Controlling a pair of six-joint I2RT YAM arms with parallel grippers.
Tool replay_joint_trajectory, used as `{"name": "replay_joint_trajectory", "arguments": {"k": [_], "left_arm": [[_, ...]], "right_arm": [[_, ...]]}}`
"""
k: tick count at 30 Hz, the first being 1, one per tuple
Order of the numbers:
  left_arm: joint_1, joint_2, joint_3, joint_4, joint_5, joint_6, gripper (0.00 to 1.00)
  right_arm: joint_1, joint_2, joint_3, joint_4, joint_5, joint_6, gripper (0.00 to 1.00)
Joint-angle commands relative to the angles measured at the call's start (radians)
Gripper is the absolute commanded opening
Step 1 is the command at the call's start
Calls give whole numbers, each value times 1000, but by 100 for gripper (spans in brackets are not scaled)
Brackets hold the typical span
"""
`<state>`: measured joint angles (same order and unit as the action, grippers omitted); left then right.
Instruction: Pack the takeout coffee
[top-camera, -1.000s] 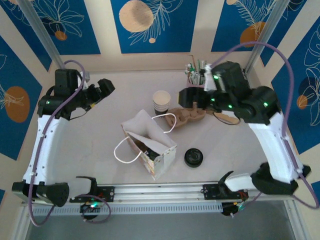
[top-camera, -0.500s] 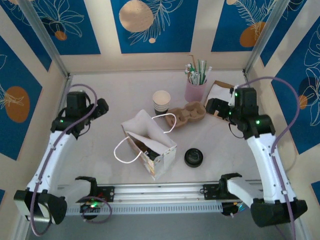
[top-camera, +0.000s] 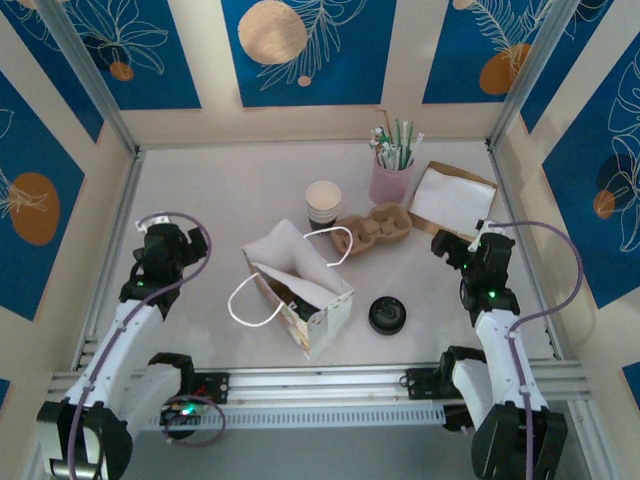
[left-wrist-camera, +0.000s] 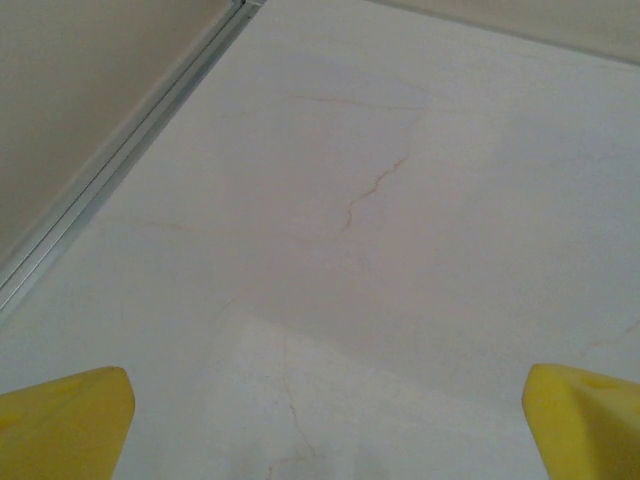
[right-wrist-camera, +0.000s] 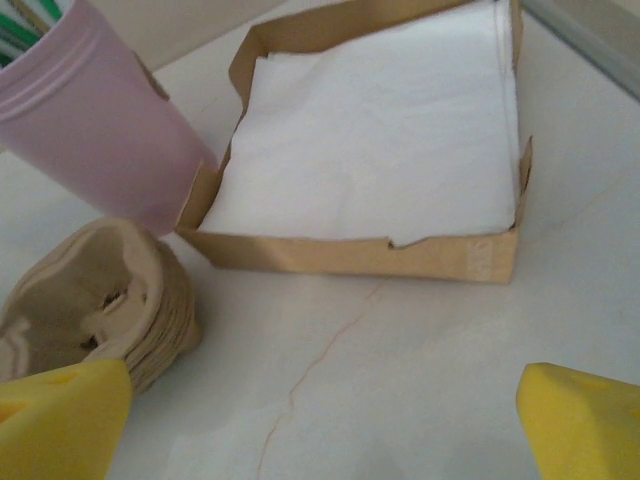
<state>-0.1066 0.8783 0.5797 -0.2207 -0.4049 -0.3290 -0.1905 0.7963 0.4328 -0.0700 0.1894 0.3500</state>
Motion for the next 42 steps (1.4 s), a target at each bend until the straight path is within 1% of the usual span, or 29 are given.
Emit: {"name": "replay_joint_trajectory", "arguments": {"k": [1,2,4,7,11,13,17,19,20,22,23,25,26,28,29,30,31,33,34,35,36,37,38,40,41,42], "left_arm": [[8,29,-76,199,-23,120,100],[7,45,-108,266,9,163,100],[7,78,-159,378,35,211,100],[9,139,-216,503,1,218,100],[9,247,-280,742,61,263,100],[9,317,-279,816,54,282,100],[8,398,-241,863,71,304,100],[9,422,-232,889,77,303,100],[9,437,-234,922,87,303,100],[8,474,-238,996,124,317,100],[9,497,-233,1026,135,325,100],[8,564,-235,1104,113,329,100],[7,589,-238,1147,124,336,100],[7,592,-218,1103,154,341,100],[7,599,-219,1111,159,344,100],[7,609,-220,1121,158,342,100],[8,627,-216,1131,160,342,100],[11,681,-202,1155,227,367,100],[15,684,-211,1173,253,369,100],[18,681,-212,1165,247,361,100],[20,687,-213,1182,247,363,100],[19,682,-210,1165,248,361,100],[20,685,-210,1169,248,361,100],[19,684,-208,1165,248,360,100],[20,686,-211,1171,248,361,100],[19,685,-208,1167,248,361,100]], "right_arm": [[-29,54,-27,243,-16,-12,99],[-28,79,-42,283,-16,-18,99],[-29,128,-73,359,-7,-24,99],[-29,201,-117,481,-21,-43,99],[-24,281,-142,606,-48,-65,99],[-17,317,-150,670,-64,-76,99],[22,407,-157,791,-65,-115,99],[61,444,-141,793,-30,-150,99],[81,447,-125,765,-19,-166,99],[110,453,-121,771,-3,-193,99],[119,452,-131,795,-14,-190,99],[150,471,-177,928,-72,-214,99],[188,489,-178,948,-50,-243,99],[238,560,-176,1026,-33,-283,99],[254,595,-173,1057,-9,-294,99],[257,601,-163,1043,12,-288,99],[246,594,-155,1017,1,-278,99],[228,612,-150,1020,-26,-270,99],[220,642,-142,1029,-54,-272,99],[214,684,-125,1034,-118,-289,99],[215,721,-104,1039,-141,-298,99],[215,735,-73,1001,-153,-300,99],[205,715,-38,893,-150,-290,99],[180,733,-26,906,-183,-267,99],[180,723,-16,867,-182,-269,99],[181,730,-20,893,-180,-269,99]]}}
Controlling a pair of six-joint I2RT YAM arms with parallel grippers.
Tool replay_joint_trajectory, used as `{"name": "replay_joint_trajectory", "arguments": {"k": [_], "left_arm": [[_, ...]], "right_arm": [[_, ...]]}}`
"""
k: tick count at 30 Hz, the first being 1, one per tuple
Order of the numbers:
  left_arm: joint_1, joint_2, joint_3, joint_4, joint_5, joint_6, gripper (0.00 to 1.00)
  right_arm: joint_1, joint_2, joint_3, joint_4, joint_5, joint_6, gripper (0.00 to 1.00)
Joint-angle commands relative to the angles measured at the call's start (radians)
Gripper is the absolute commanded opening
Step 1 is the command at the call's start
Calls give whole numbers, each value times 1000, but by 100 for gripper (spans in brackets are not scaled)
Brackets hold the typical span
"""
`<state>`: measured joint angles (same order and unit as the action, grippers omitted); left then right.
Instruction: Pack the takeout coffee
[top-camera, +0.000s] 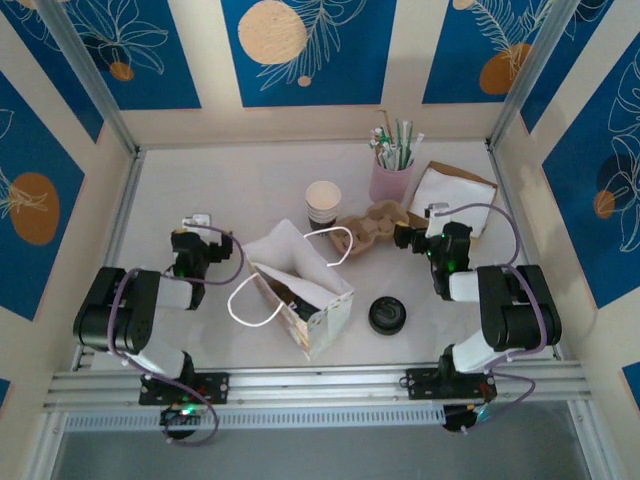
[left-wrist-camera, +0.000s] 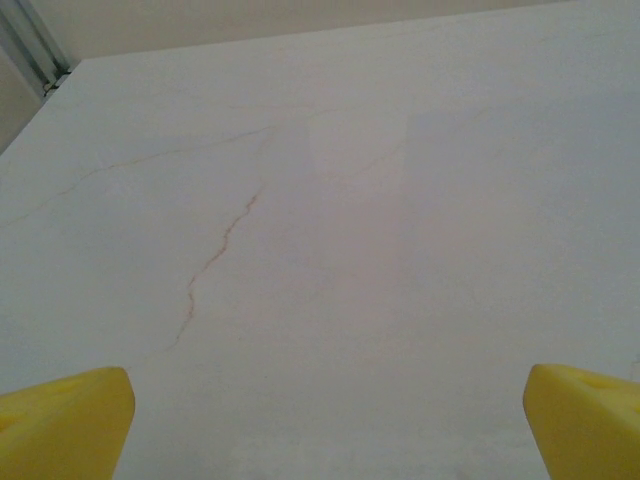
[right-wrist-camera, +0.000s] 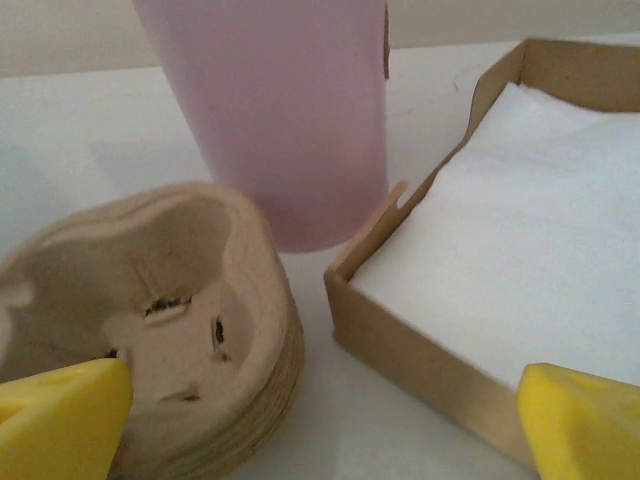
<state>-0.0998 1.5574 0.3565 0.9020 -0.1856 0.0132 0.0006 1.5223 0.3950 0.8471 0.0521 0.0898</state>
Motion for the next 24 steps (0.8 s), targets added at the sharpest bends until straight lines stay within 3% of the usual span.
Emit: {"name": "replay_joint_trajectory", "arguments": {"k": [1,24], "left_arm": [[14,6,14,46,29,19,100],[13,4,15,44,56,30,100]], "right_arm": [[-10,1,19,-35,-41,-9,99],[-12,1,24,-45,-33,-2,99]]}}
